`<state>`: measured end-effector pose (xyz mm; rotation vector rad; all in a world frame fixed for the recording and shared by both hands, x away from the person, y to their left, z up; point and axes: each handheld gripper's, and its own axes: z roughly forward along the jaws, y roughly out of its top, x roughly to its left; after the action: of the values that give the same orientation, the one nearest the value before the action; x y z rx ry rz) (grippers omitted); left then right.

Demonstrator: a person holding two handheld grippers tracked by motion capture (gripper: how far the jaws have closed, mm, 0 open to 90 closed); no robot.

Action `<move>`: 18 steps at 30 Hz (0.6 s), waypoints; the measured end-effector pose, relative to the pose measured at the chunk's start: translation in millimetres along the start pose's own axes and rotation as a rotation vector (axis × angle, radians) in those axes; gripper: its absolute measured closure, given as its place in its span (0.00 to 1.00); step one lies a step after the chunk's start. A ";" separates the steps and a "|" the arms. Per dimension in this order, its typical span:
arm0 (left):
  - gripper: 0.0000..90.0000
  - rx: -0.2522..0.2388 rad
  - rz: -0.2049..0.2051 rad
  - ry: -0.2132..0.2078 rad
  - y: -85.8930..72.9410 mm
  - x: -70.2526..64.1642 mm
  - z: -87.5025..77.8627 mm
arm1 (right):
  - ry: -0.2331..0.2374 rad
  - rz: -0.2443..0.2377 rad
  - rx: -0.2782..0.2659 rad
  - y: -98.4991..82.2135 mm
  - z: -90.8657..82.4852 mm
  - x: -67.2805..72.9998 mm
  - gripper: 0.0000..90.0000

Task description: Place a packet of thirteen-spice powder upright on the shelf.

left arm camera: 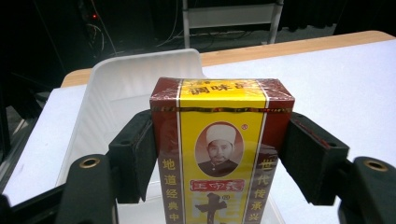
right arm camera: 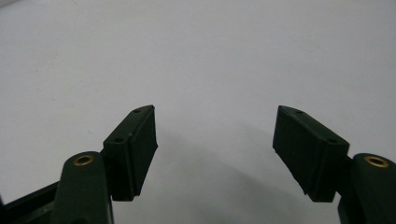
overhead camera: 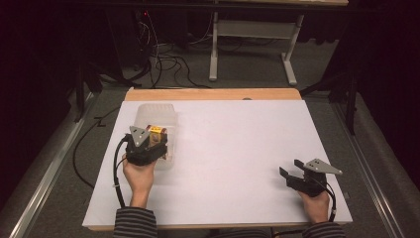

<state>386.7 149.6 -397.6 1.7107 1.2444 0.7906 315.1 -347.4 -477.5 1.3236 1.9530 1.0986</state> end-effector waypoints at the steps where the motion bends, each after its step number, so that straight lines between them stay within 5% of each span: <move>1: 0.36 0.002 -0.001 0.001 -0.9 0.4 0.1 | 0.000 0.000 0.000 0.0 0.0 0.0 0.34; 18: 0.36 0.031 0.003 0.013 -16.0 6.0 -3.4 | 0.000 0.001 0.002 0.1 0.1 0.4 0.34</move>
<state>379.0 158.3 -410.5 1.7346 1.2692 0.7890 315.1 -347.0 -477.5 1.3255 1.9539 1.0969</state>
